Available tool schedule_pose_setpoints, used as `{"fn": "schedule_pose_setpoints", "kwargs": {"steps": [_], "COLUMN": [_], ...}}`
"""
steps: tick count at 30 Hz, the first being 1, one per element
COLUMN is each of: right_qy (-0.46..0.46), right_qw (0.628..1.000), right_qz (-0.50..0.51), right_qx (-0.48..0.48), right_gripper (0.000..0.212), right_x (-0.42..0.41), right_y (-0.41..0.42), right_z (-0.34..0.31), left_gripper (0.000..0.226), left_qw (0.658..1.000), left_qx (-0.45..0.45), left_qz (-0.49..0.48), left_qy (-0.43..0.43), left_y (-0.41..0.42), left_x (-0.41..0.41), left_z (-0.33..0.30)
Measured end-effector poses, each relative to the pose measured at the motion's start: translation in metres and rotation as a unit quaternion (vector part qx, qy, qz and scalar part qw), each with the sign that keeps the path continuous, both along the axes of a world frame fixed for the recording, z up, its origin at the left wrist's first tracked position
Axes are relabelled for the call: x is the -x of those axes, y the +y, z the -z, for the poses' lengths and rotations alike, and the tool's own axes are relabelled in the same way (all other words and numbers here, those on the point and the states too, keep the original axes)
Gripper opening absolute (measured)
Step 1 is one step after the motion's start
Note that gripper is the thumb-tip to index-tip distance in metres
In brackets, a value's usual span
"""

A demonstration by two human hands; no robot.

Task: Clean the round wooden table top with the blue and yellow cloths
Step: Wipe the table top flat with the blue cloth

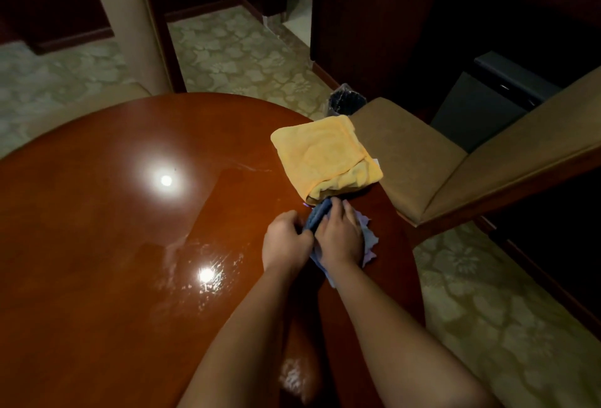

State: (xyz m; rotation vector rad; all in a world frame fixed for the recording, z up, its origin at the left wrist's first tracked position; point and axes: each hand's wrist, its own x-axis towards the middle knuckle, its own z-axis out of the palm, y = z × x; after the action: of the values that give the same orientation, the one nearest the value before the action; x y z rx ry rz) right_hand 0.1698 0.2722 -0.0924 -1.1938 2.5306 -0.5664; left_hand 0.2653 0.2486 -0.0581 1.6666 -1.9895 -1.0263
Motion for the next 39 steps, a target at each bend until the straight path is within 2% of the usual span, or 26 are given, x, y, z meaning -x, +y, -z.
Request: {"fn": "schedule_pose_setpoints", "kwargs": {"steps": [6, 14, 23, 30, 35, 39], "right_qy": [0.010, 0.060, 0.069, 0.062, 0.056, 0.046], "right_qw": [1.000, 0.994, 0.979, 0.945, 0.936, 0.933], "right_qz": [-0.016, -0.077, -0.187, -0.320, -0.348, -0.355], "right_qx": [0.015, -0.050, -0.047, -0.031, -0.020, -0.037], "right_gripper": [0.049, 0.052, 0.053, 0.051, 0.050, 0.051], "right_x": [-0.026, -0.033, -0.034, -0.036, -0.047, -0.059], "right_y": [-0.010, -0.021, -0.026, -0.016, 0.000, 0.018], "right_z": [0.004, 0.006, 0.003, 0.003, 0.004, 0.002], "left_gripper": [0.011, 0.003, 0.001, 0.015, 0.012, 0.012], "left_qw": [0.999, 0.998, 0.999, 0.990, 0.980, 0.972], "left_qx": [0.038, 0.045, 0.004, -0.095, -0.158, -0.163], "left_qz": [0.011, 0.015, -0.007, 0.009, 0.012, 0.048], "left_qy": [-0.025, -0.036, -0.054, -0.100, -0.121, -0.162], "left_y": [-0.015, -0.025, -0.025, -0.017, -0.011, -0.003], "left_x": [-0.020, -0.032, -0.047, -0.061, -0.072, -0.094], "left_z": [-0.001, 0.003, 0.008, 0.011, 0.006, -0.001]}}
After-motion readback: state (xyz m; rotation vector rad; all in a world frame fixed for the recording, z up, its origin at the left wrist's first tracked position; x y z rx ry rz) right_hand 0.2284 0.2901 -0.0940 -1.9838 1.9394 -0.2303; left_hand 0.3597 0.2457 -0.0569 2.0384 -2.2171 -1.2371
